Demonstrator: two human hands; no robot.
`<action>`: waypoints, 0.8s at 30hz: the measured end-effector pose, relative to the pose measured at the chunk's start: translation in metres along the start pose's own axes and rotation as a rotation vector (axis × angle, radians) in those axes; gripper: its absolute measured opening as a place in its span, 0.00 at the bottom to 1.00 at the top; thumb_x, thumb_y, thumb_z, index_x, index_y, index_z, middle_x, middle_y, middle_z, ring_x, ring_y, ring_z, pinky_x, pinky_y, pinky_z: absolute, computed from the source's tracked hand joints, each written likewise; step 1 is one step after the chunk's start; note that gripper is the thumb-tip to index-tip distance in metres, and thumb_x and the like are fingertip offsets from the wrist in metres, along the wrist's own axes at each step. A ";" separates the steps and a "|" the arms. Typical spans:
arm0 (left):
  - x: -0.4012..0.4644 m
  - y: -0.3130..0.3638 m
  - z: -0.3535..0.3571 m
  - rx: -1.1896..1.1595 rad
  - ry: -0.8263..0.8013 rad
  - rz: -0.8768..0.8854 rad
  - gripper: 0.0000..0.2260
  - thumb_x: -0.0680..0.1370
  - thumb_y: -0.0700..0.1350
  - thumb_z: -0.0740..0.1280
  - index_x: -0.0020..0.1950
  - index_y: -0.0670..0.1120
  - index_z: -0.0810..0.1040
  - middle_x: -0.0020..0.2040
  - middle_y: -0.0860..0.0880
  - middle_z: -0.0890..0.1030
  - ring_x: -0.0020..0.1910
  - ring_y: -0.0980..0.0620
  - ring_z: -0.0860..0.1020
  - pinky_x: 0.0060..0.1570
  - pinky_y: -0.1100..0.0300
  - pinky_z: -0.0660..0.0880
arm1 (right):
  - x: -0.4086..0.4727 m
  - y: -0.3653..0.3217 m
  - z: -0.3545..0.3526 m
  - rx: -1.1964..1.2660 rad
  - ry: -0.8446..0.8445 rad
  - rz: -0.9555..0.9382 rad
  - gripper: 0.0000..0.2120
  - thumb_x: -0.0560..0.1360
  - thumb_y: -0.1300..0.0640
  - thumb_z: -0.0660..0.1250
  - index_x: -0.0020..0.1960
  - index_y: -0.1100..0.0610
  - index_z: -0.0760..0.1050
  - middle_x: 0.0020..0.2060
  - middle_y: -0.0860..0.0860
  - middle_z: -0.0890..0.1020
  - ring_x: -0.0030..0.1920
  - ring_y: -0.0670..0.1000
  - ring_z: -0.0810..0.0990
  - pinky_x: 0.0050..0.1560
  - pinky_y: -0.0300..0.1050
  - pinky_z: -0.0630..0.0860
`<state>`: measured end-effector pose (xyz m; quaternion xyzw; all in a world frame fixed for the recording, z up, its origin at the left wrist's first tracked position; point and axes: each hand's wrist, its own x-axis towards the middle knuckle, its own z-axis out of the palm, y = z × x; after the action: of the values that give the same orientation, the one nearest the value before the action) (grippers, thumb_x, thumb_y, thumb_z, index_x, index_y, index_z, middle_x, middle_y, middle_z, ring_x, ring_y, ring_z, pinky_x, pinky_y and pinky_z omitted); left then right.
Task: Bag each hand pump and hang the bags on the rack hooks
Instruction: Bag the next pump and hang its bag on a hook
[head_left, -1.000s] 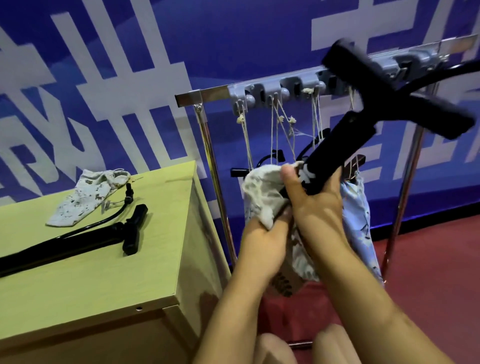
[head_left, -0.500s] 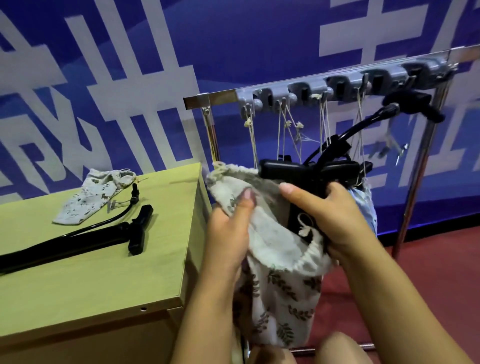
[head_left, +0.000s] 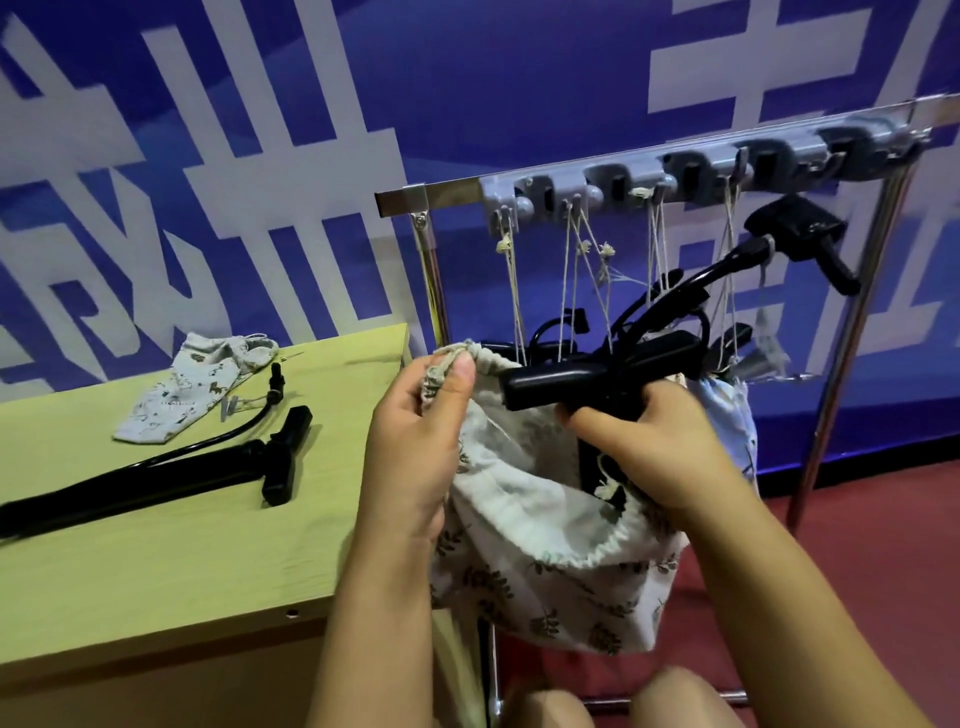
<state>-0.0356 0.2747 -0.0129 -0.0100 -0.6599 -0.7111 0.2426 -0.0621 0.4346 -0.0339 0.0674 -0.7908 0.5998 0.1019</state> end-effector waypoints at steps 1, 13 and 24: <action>0.000 0.001 -0.001 0.007 0.006 0.008 0.13 0.67 0.57 0.70 0.45 0.51 0.83 0.46 0.47 0.85 0.51 0.45 0.82 0.55 0.44 0.77 | 0.000 0.000 -0.001 -0.024 0.022 -0.005 0.12 0.68 0.54 0.72 0.36 0.62 0.74 0.22 0.47 0.72 0.27 0.51 0.70 0.32 0.46 0.67; 0.009 -0.002 -0.016 -0.032 0.232 0.031 0.12 0.79 0.45 0.64 0.36 0.47 0.78 0.29 0.56 0.79 0.31 0.61 0.75 0.39 0.63 0.72 | 0.000 -0.001 -0.016 -0.337 0.214 -0.071 0.13 0.70 0.56 0.70 0.32 0.52 0.69 0.40 0.55 0.78 0.40 0.57 0.76 0.36 0.43 0.66; -0.022 0.010 0.011 0.037 -0.424 0.145 0.15 0.73 0.47 0.67 0.59 0.54 0.77 0.44 0.54 0.84 0.37 0.55 0.79 0.44 0.66 0.77 | 0.004 -0.006 -0.012 -0.255 0.120 -0.089 0.11 0.66 0.47 0.73 0.42 0.54 0.82 0.32 0.52 0.82 0.39 0.53 0.81 0.37 0.47 0.75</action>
<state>-0.0165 0.2924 -0.0096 -0.2023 -0.7067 -0.6614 0.1493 -0.0635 0.4447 -0.0244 0.0531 -0.8493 0.4922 0.1831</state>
